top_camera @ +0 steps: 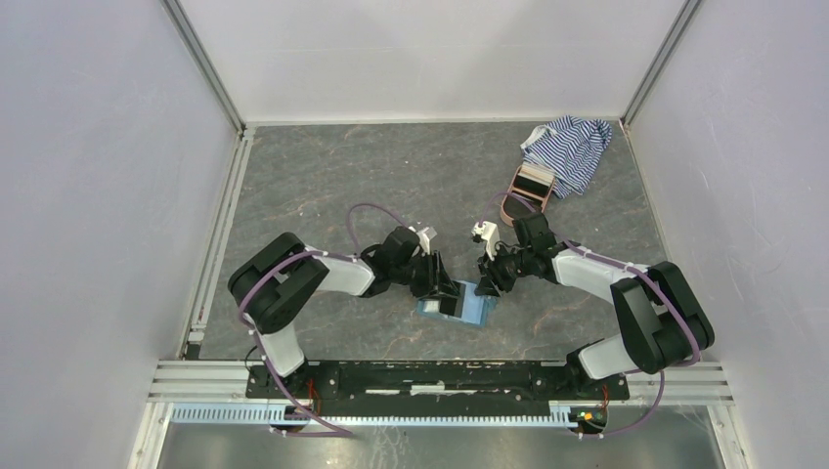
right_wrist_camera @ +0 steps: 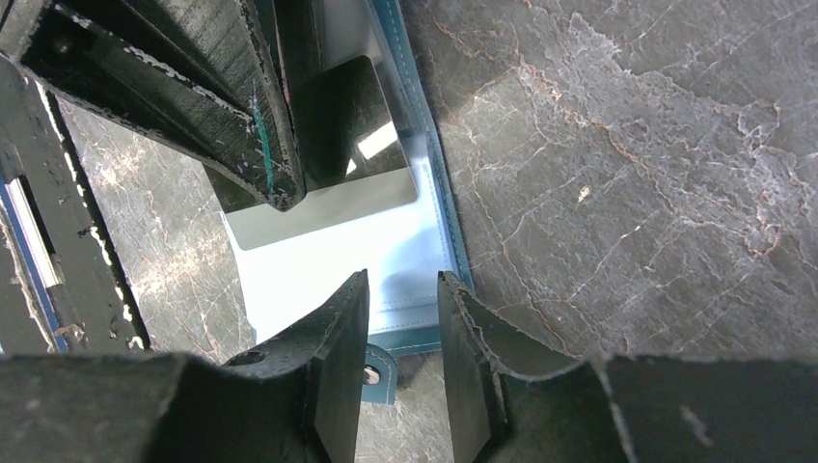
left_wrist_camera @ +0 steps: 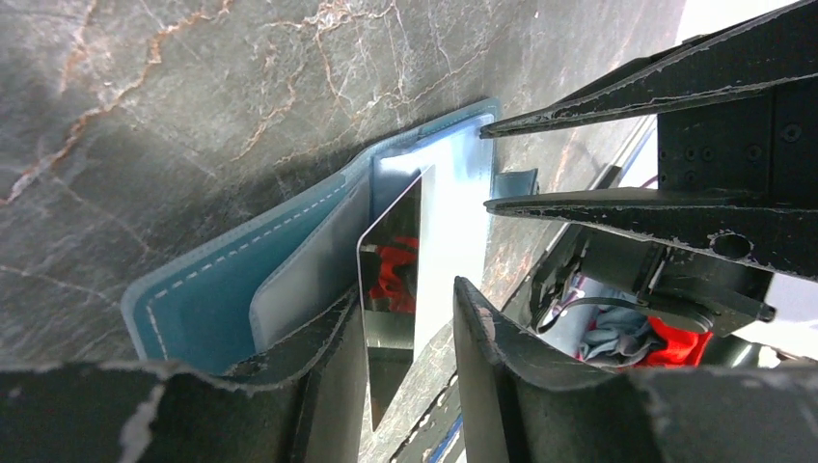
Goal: Put the credit cards into the card holder
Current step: Insert the credit card into the card holder.
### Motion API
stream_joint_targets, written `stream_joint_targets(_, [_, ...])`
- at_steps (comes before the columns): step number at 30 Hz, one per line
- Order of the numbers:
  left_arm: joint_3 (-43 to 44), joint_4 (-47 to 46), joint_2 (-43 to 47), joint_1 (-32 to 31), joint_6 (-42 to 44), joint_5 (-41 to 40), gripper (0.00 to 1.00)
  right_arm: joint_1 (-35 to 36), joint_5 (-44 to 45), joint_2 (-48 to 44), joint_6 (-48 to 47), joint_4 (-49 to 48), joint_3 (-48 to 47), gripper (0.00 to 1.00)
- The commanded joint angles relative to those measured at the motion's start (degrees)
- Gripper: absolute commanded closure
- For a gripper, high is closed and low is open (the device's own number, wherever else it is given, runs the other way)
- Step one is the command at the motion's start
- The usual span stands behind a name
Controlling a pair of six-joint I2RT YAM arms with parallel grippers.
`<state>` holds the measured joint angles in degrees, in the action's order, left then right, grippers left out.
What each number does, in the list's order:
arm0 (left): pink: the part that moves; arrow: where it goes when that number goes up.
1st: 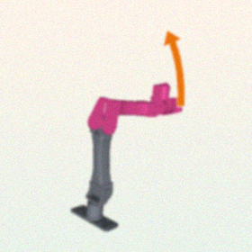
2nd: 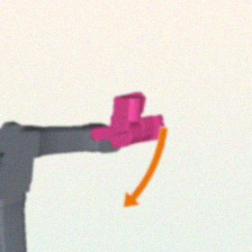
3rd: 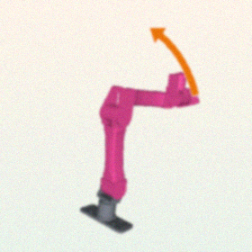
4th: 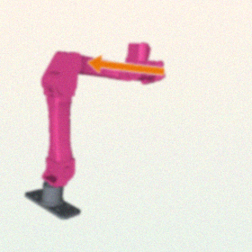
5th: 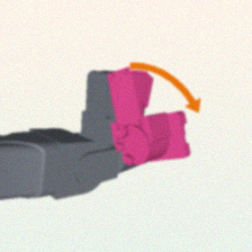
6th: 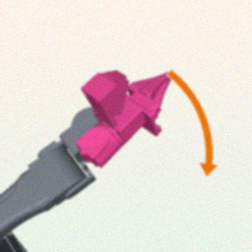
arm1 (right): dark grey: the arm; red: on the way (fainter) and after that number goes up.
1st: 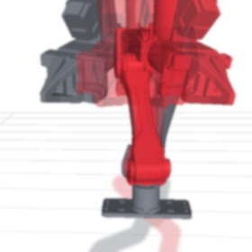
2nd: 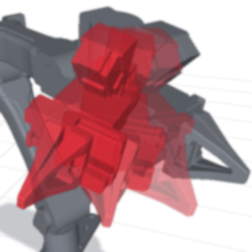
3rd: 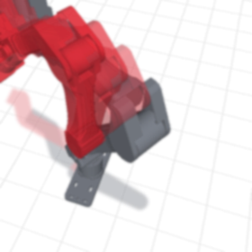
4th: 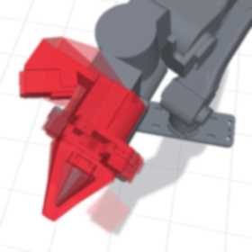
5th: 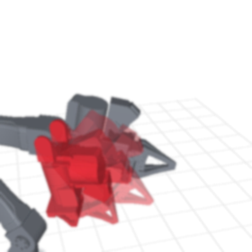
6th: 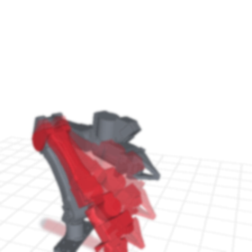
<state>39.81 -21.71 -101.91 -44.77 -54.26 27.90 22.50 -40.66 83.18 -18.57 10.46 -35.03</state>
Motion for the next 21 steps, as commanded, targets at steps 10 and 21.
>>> stream_joint_targets(10, [4.94, 17.8, 4.6, -2.74, 6.94, -11.14, 0.49, 0.77, -1.19, 1.02, -0.94, 0.06, -1.71, 0.62])
stream_joint_targets(21, [8.39, 21.3, 4.23, -4.4, 8.37, -12.32, 0.44, 1.28, -0.64, 1.31, -1.12, 0.28, -1.89, 0.62])
